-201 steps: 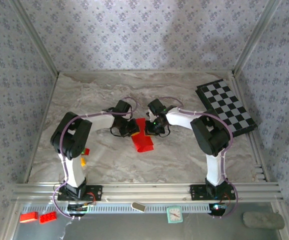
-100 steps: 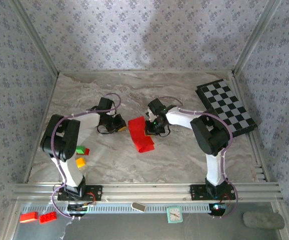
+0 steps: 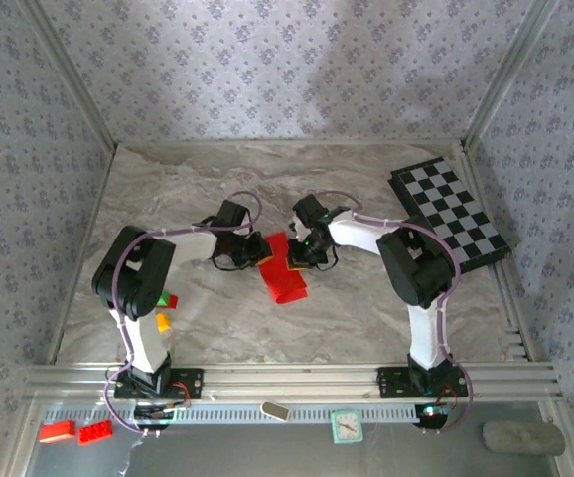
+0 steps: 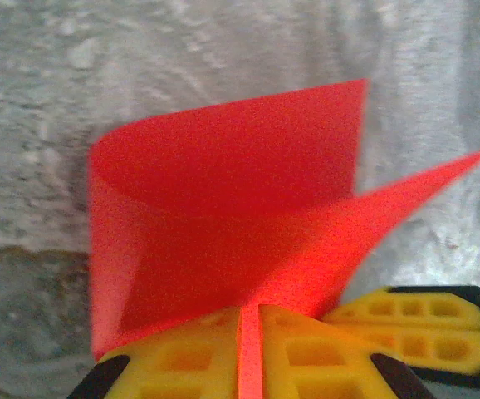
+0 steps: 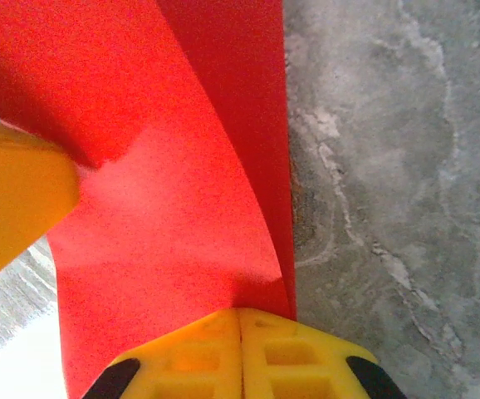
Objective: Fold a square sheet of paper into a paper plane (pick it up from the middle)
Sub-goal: First fold the square sheet of paper in half at the center of the table.
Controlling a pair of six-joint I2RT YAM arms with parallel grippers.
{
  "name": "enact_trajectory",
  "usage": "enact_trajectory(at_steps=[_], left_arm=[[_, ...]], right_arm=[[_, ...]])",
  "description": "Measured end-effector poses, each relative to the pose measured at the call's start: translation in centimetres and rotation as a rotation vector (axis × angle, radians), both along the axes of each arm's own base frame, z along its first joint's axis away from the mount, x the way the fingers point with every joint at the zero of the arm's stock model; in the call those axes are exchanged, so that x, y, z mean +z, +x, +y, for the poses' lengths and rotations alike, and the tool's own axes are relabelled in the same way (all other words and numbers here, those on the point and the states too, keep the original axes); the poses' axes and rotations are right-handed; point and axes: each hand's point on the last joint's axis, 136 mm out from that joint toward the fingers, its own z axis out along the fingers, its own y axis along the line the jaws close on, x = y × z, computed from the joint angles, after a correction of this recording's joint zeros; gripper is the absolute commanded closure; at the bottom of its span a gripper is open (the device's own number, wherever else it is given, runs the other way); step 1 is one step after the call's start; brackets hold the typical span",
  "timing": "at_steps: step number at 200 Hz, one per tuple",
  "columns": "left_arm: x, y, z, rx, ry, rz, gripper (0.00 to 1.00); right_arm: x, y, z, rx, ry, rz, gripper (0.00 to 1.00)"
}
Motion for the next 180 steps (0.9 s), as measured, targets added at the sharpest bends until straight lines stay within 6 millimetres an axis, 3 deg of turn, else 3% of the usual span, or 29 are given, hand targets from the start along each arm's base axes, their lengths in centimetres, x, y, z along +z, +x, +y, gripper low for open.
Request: enact_trajectory(at_steps=[38, 124, 154, 180], left_arm=[[-0.1, 1.2, 0.9, 0.031, 0.010, -0.009, 0.87], [-0.4, 4.2, 5.7, 0.105, 0.046, -0.037, 0.88], [0.2, 5.4, 7.0, 0.135, 0.065, -0.053, 0.87], [1.7, 5.6, 6.7, 0.139, 0.048, -0.081, 0.87]], right_arm=[[-0.1, -0.1, -0.1, 0.000, -0.002, 0.002, 0.92], [-0.1, -0.1, -0.1, 0.000, -0.001, 0.002, 0.92], [-0.1, -0.1, -0.1, -0.001, -0.001, 0.002, 0.92], [-0.3, -0.3, -0.2, -0.001, 0.001, 0.004, 0.92]])
